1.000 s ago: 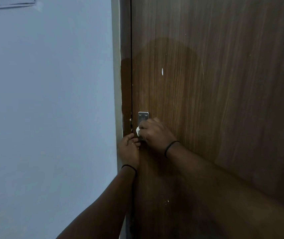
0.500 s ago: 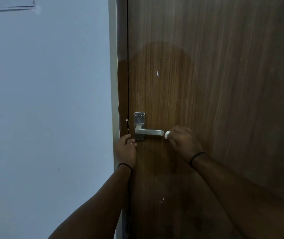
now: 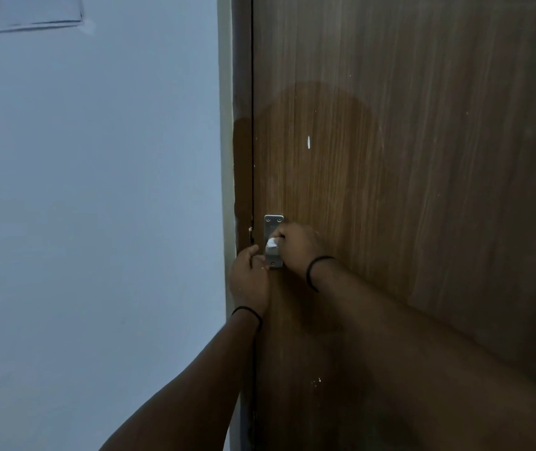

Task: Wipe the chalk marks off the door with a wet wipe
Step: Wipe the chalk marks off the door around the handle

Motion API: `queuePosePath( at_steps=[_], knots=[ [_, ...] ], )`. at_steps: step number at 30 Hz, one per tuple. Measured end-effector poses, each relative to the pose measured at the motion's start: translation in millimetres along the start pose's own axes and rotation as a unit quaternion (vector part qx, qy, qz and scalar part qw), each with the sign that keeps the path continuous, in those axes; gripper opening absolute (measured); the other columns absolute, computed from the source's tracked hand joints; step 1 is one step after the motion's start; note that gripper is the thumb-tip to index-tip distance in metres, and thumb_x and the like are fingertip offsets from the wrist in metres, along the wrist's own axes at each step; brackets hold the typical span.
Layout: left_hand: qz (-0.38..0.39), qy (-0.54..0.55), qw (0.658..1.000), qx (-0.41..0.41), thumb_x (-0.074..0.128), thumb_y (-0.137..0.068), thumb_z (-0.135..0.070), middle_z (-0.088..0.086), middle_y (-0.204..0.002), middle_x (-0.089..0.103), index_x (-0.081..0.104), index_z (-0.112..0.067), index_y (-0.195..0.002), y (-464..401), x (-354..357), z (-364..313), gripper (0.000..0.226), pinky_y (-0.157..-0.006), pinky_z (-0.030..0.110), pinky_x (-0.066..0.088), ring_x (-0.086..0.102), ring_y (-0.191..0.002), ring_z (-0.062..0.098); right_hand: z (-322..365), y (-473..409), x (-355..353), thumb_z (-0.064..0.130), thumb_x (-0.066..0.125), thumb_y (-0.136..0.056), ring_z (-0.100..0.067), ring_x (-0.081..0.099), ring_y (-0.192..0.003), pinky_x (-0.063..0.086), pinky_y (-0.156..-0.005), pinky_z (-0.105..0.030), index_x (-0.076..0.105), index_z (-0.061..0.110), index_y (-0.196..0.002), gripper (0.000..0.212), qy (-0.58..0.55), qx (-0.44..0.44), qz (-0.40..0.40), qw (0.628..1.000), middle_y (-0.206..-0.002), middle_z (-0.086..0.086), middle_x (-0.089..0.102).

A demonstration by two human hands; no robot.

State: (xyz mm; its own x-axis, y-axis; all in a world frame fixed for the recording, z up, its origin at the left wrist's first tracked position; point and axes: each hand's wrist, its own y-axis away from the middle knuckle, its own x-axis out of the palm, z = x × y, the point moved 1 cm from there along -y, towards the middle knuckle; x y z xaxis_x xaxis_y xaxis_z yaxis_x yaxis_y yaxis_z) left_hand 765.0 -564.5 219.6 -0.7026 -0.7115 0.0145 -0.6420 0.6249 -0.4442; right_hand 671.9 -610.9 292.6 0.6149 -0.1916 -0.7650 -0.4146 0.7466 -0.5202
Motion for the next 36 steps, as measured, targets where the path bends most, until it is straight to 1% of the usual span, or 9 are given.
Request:
queuePosePath(
  at_steps=[4, 9, 15, 19, 22, 25, 27, 31, 36],
  knots=[
    [-0.001, -0.025, 1.0, 0.016, 0.046, -0.099, -0.017, 0.003, -0.125, 0.064, 0.061, -0.014, -0.128, -5.3, -6.8, 3.4, 0.033, -0.102, 0.042, 0.049, 0.06, -0.113, 0.021, -10.2, -3.5, -8.3, 0.016, 0.049, -0.101, -0.017, 0.058, -0.098, 0.046, -0.083, -0.029, 0.066, 0.01, -0.11, 0.02, -0.041, 0.068, 0.039, 0.996, -0.111, -0.008, 0.066],
    [0.004, -0.053, 0.998, 0.029, 0.045, -0.099, -0.014, 0.004, -0.127, 0.064, 0.06, -0.012, -0.13, -1.8, 0.4, 3.2, 0.034, -0.101, 0.035, 0.048, 0.057, -0.117, 0.02, -42.9, 11.8, -27.8, 0.015, 0.048, -0.102, -0.023, 0.06, -0.097, 0.048, -0.085, -0.036, 0.068, 0.006, -0.105, 0.021, -0.09, 0.081, 0.031, 0.992, -0.105, -0.012, 0.067],
    [0.023, -0.057, 0.998, 0.02, 0.046, -0.098, -0.009, 0.003, -0.113, 0.067, 0.063, -0.012, -0.121, 16.6, 4.0, -1.9, 0.029, -0.082, 0.022, 0.046, 0.06, -0.101, 0.015, -73.3, 30.4, -33.9, 0.013, 0.054, -0.099, -0.026, 0.063, -0.092, 0.051, -0.086, -0.041, 0.065, 0.007, -0.089, 0.016, -0.192, 0.131, -0.028, 0.972, -0.096, -0.013, 0.067],
    [0.016, -0.073, 0.997, 0.018, 0.047, -0.099, -0.01, 0.003, -0.109, 0.068, 0.064, -0.01, -0.119, 22.6, -3.1, -5.5, 0.026, -0.08, 0.023, 0.045, 0.058, -0.096, 0.014, -89.3, 50.6, -32.1, 0.004, 0.054, -0.097, -0.016, 0.056, -0.064, 0.047, -0.056, -0.024, 0.057, 0.015, -0.07, 0.029, -0.208, 0.226, -0.044, 0.951, -0.086, -0.017, 0.063],
    [0.037, -0.1, 0.994, 0.021, 0.048, -0.098, -0.012, 0.006, -0.101, 0.067, 0.067, -0.008, -0.106, 28.5, -3.7, -7.3, 0.021, -0.07, 0.019, 0.043, 0.057, -0.089, 0.014, -91.1, 71.1, -29.7, 0.0, 0.051, -0.098, -0.014, 0.056, -0.059, 0.044, -0.04, -0.018, 0.059, 0.013, -0.082, 0.023, -0.265, 0.257, -0.025, 0.929, -0.086, -0.016, 0.065],
    [0.097, -0.111, 0.989, 0.009, 0.049, -0.098, -0.014, 0.011, -0.092, 0.07, 0.069, -0.004, -0.095, 39.1, -0.2, -11.1, 0.023, -0.075, 0.03, 0.053, 0.065, -0.088, 0.023, -79.4, 85.1, -31.6, -0.006, 0.048, -0.097, -0.012, 0.058, -0.058, 0.047, -0.042, -0.018, 0.066, 0.011, -0.094, 0.024, -0.286, 0.224, -0.009, 0.932, -0.084, -0.012, 0.068],
    [0.129, -0.084, 0.988, 0.007, 0.051, -0.098, -0.015, 0.012, -0.094, 0.07, 0.069, -0.006, -0.099, 47.5, 1.5, -18.5, 0.021, -0.078, 0.035, 0.057, 0.068, -0.085, 0.024, -67.7, 89.2, -35.2, -0.005, 0.047, -0.098, -0.012, 0.058, -0.061, 0.049, -0.046, -0.018, 0.068, 0.005, -0.098, 0.023, -0.305, 0.219, -0.003, 0.927, -0.087, -0.013, 0.068],
    [0.189, -0.038, 0.98, 0.044, 0.055, -0.098, -0.019, 0.002, -0.092, 0.07, 0.068, -0.012, -0.112, 64.7, 0.0, -39.0, 0.02, -0.063, 0.02, 0.052, 0.066, -0.071, 0.012, -47.3, 98.8, -47.8, 0.004, 0.055, -0.096, -0.017, 0.064, -0.074, 0.054, -0.06, -0.022, 0.07, 0.002, -0.102, 0.016, -0.343, 0.218, -0.007, 0.914, -0.095, -0.012, 0.071],
    [0.207, 0.024, 0.978, 0.027, 0.066, -0.091, -0.017, 0.004, -0.077, 0.073, 0.073, -0.016, -0.097, 79.4, -2.2, -58.7, 0.009, -0.056, 0.019, 0.054, 0.064, -0.062, 0.008, -30.5, 115.2, -57.6, -0.001, 0.069, -0.086, -0.023, 0.068, -0.084, 0.06, -0.074, -0.03, 0.069, -0.003, -0.091, 0.006, -0.414, 0.177, -0.056, 0.891, -0.092, -0.016, 0.072]
  ],
)
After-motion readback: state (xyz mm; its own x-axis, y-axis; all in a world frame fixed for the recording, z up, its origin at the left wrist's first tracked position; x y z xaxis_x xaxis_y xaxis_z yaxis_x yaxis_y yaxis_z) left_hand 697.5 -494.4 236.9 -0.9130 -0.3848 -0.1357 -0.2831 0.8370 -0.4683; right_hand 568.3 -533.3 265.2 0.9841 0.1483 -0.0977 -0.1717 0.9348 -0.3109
